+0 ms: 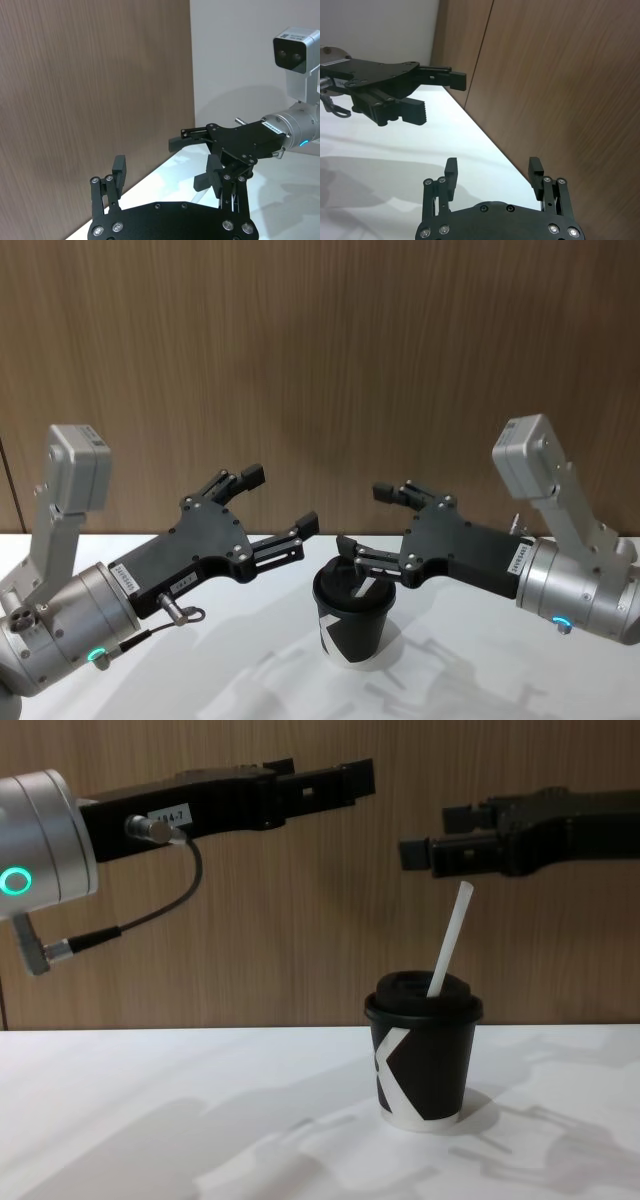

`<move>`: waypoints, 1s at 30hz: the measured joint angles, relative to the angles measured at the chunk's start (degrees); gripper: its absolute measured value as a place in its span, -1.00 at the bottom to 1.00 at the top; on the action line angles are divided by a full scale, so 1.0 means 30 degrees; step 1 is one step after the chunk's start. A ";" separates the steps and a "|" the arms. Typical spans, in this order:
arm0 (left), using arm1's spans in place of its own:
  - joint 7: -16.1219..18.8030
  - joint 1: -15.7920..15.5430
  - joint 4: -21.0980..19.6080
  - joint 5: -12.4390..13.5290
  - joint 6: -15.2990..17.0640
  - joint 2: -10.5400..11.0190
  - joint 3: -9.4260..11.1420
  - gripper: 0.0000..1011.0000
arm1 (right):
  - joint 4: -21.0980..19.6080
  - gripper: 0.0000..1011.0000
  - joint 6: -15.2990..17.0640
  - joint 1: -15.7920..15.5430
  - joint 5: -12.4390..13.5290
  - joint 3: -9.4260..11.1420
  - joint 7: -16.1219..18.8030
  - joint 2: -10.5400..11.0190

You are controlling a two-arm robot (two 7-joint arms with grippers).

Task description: Pick up the straw with one hand, pass it to the other hand, and insert it into the cup.

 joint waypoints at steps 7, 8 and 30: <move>0.0000 -0.0001 0.0001 0.0000 0.0000 -0.0001 0.0001 0.98 | -0.0270 0.98 0.0355 -0.0264 -0.0011 0.0341 -0.0814 -0.0102; 0.0001 -0.0001 0.0001 -0.0001 0.0000 0.0000 0.0000 0.98 | -0.0365 0.98 0.0467 -0.0354 -0.0026 0.0452 -0.1064 -0.0151; 0.0029 -0.0005 0.0004 -0.0002 -0.0008 0.0001 0.0002 0.98 | -0.1896 0.98 0.2066 -0.2034 -0.1183 0.2087 -0.6382 -0.1294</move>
